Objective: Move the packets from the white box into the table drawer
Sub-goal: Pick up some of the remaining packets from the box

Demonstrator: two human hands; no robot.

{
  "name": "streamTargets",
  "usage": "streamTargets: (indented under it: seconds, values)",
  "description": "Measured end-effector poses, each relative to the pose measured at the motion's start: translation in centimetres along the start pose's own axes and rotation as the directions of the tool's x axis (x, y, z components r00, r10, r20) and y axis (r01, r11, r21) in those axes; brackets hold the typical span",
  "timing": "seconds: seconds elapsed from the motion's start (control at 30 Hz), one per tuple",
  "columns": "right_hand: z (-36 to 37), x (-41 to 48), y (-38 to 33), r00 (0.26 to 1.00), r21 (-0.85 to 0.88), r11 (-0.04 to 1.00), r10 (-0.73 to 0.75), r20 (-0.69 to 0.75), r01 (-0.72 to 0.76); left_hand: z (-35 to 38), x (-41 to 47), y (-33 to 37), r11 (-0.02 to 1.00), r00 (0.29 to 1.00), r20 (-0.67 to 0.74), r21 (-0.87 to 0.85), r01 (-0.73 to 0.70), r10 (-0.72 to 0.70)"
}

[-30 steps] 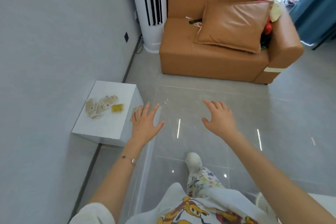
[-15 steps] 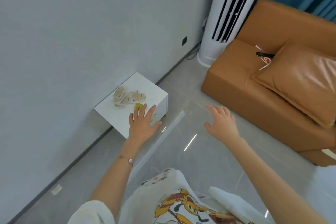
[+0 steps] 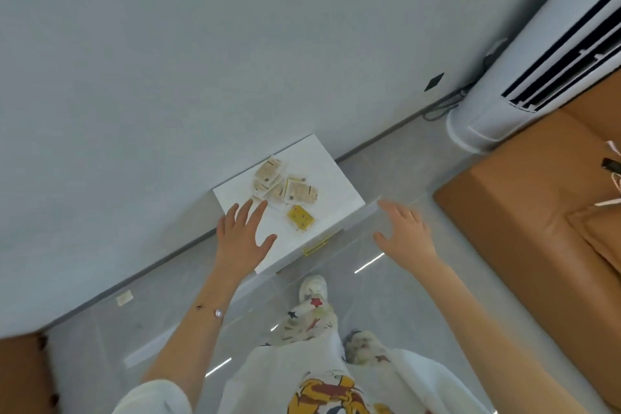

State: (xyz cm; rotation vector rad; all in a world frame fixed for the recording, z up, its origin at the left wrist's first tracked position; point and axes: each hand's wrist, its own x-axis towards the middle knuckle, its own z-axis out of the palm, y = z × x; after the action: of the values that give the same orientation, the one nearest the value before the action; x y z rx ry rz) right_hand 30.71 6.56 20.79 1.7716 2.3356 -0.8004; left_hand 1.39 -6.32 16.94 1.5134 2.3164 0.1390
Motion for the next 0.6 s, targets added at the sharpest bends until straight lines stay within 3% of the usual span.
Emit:
streamTargets:
  seconds: [0.23,0.43,0.6]
  values:
    - [2.5,11.1,-2.9,0.987,0.119,0.992,-0.048,0.156,0.029,1.4,7.7,-3.0,0.978,0.981,0.062,-0.083,0.19,-0.185]
    - [7.8,21.5,-4.5,0.963,0.065,0.991,-0.126,0.237,0.114,5.9,14.0,-5.6,0.954,0.96,0.024,-0.112,0.278,-0.277]
    - [14.6,29.8,-4.6,0.933,-0.004,0.988,-0.144,0.331,0.154,13.0,19.0,-7.4,0.949,0.944,0.097,0.009,0.316,-0.315]
